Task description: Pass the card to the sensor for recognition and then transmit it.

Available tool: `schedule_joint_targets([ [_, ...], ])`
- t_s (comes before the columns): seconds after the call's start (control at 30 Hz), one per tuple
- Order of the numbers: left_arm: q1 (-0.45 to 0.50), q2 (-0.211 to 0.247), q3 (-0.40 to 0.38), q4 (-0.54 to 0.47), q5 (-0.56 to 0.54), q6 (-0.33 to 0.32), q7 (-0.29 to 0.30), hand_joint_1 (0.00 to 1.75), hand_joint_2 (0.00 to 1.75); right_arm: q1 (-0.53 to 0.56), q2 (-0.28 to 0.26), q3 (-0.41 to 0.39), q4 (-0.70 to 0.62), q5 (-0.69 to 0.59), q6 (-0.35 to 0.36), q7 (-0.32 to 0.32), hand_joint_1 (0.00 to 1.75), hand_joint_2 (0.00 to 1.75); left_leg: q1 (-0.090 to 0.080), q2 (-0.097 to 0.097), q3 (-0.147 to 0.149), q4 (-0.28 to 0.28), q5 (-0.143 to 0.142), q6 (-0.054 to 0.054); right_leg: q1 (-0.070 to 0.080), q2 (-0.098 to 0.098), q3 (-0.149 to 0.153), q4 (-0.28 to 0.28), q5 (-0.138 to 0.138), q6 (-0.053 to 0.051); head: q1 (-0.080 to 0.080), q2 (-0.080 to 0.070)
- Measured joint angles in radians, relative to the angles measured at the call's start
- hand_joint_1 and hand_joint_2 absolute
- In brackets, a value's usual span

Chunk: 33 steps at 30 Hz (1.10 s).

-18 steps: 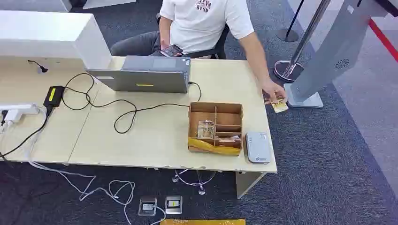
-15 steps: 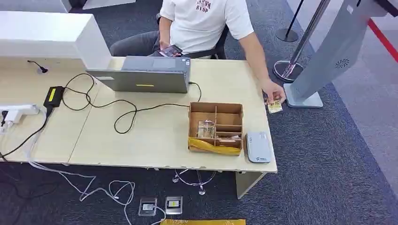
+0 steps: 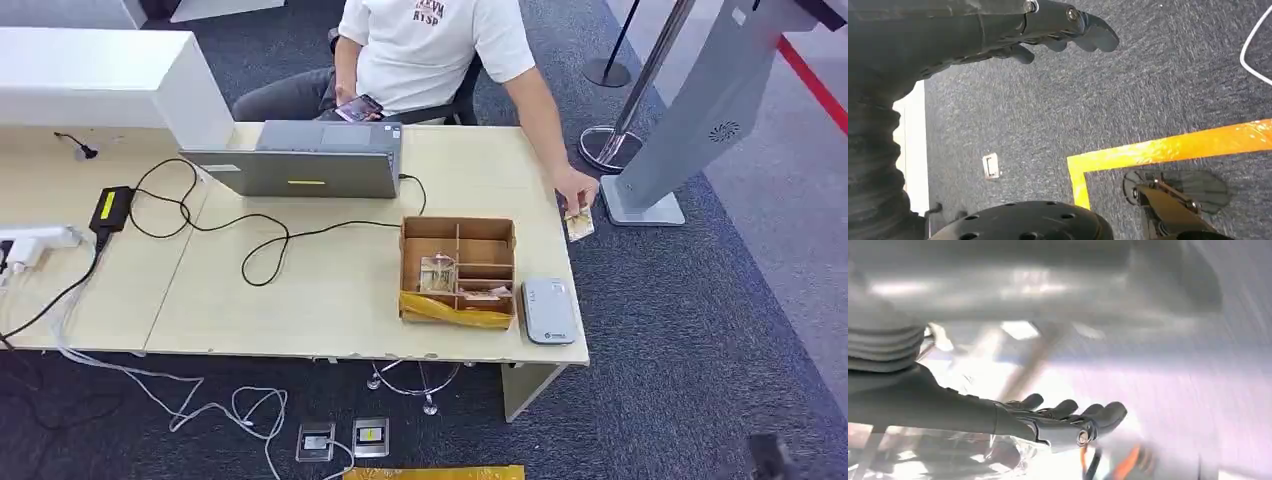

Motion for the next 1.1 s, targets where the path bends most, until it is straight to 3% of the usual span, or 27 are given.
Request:
schedule_joint_targets([
  [0.07, 0.0, 0.0, -0.003, 0.0, 0.001, 0.002, -0.003, 0.0, 1.75, -0.088, -0.099, 0.016, 0.003, 0.0, -0.031, 0.013, 0.0, 1.75, 0.002, -0.012, -0.001, 0.0, 0.001, 0.003, 0.002, -0.011, 0.006, -0.002, -0.002, 0.003, 0.005, 0.0],
  [0.17, 0.004, -0.001, -0.003, 0.001, 0.003, 0.013, -0.009, 0.0, 1.75, -0.189, -0.171, 0.024, 0.003, 0.0, -0.109, -0.001, 0.0, 1.75, 0.007, -0.014, 0.001, 0.0, 0.0, 0.002, 0.008, -0.013, 0.012, -0.007, 0.0, 0.003, 0.002, 0.0],
  [0.3, 0.002, -0.005, -0.011, 0.001, 0.007, 0.022, -0.01, 0.0, 1.75, -0.31, -0.219, 0.054, 0.023, 0.001, -0.155, -0.041, 0.0, 1.75, 0.0, -0.014, -0.003, 0.0, 0.001, 0.003, 0.0, -0.013, 0.006, -0.002, 0.0, 0.004, 0.001, 0.0],
  [0.4, 0.002, -0.005, -0.012, 0.001, 0.01, 0.032, -0.016, 0.0, 1.75, -0.426, -0.244, 0.117, 0.026, 0.001, -0.179, -0.04, 0.0, 1.75, 0.003, -0.015, -0.002, 0.0, 0.001, 0.003, 0.004, -0.013, 0.008, -0.003, 0.0, 0.003, 0.001, 0.0],
  [0.53, 0.001, -0.01, -0.013, 0.001, 0.01, 0.036, -0.02, 0.0, 1.75, -0.624, -0.243, 0.262, 0.042, 0.002, -0.141, -0.003, 0.0, 1.75, -0.005, -0.012, -0.005, 0.0, 0.003, 0.004, -0.005, -0.012, -0.001, 0.003, 0.0, 0.005, -0.002, 0.0],
  [0.63, 0.001, -0.01, -0.013, 0.002, 0.01, 0.041, -0.021, 0.0, 1.75, -0.724, -0.249, 0.34, 0.042, 0.002, -0.133, 0.001, 0.0, 1.75, 0.002, -0.02, -0.004, 0.0, 0.003, 0.004, 0.003, -0.018, 0.006, -0.002, 0.0, 0.005, 0.002, 0.0],
  [0.8, 0.002, -0.014, -0.013, 0.002, 0.009, 0.042, -0.026, 0.0, 1.75, -0.815, -0.226, 0.43, 0.045, 0.002, -0.162, -0.07, 0.0, 1.75, 0.002, -0.02, -0.007, 0.0, 0.004, 0.004, 0.001, -0.02, 0.004, -0.001, 0.0, 0.005, 0.0, 0.0],
  [0.93, 0.001, -0.015, -0.014, 0.001, 0.002, 0.046, -0.032, 0.0, 1.75, -0.894, -0.174, 0.513, 0.045, 0.002, -0.178, -0.121, 0.0, 1.75, 0.003, -0.02, -0.007, 0.0, 0.004, 0.003, 0.003, -0.019, 0.005, -0.001, 0.0, 0.005, 0.002, 0.0],
  [1.1, -0.002, -0.015, -0.023, 0.001, -0.026, 0.05, -0.034, 0.0, 1.75, -0.916, -0.062, 0.649, 0.048, 0.002, -0.179, -0.157, 0.0, 1.75, 0.003, -0.021, -0.007, 0.0, 0.005, 0.003, 0.003, -0.018, 0.006, 0.0, 0.0, 0.005, 0.002, 0.0],
])
